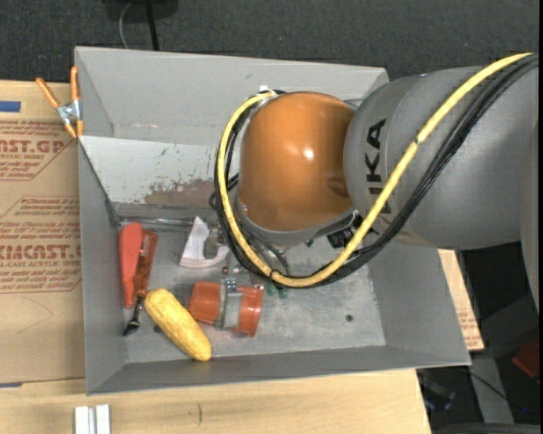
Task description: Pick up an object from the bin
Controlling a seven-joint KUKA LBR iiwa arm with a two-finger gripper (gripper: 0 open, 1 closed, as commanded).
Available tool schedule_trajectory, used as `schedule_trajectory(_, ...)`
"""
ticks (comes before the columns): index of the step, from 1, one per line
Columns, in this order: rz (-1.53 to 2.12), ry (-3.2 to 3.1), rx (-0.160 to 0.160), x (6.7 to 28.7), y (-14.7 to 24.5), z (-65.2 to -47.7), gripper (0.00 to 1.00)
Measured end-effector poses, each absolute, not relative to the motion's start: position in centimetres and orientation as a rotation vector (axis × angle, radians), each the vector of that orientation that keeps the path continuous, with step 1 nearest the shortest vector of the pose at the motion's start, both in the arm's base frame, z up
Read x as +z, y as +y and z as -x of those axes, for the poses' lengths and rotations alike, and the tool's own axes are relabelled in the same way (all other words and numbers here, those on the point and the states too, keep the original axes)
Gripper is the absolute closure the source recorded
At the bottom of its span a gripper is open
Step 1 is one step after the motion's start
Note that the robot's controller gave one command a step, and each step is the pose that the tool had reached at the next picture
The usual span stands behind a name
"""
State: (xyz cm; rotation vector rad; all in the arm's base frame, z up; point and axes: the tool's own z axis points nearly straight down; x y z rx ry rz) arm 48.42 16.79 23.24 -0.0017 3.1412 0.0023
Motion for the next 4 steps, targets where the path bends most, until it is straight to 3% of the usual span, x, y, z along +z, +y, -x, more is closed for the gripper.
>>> schedule_trajectory(1,0.002,3.141,0.002,23.2,16.8,-48.4,0.0)
schedule_trajectory(2,0.047,3.134,0.005,17.7,15.2,-48.8,0.0)
schedule_trajectory(3,0.475,3.106,0.004,12.2,15.0,-48.4,1.0)
schedule_trajectory(4,0.475,3.106,0.004,12.2,15.0,-48.4,0.0)
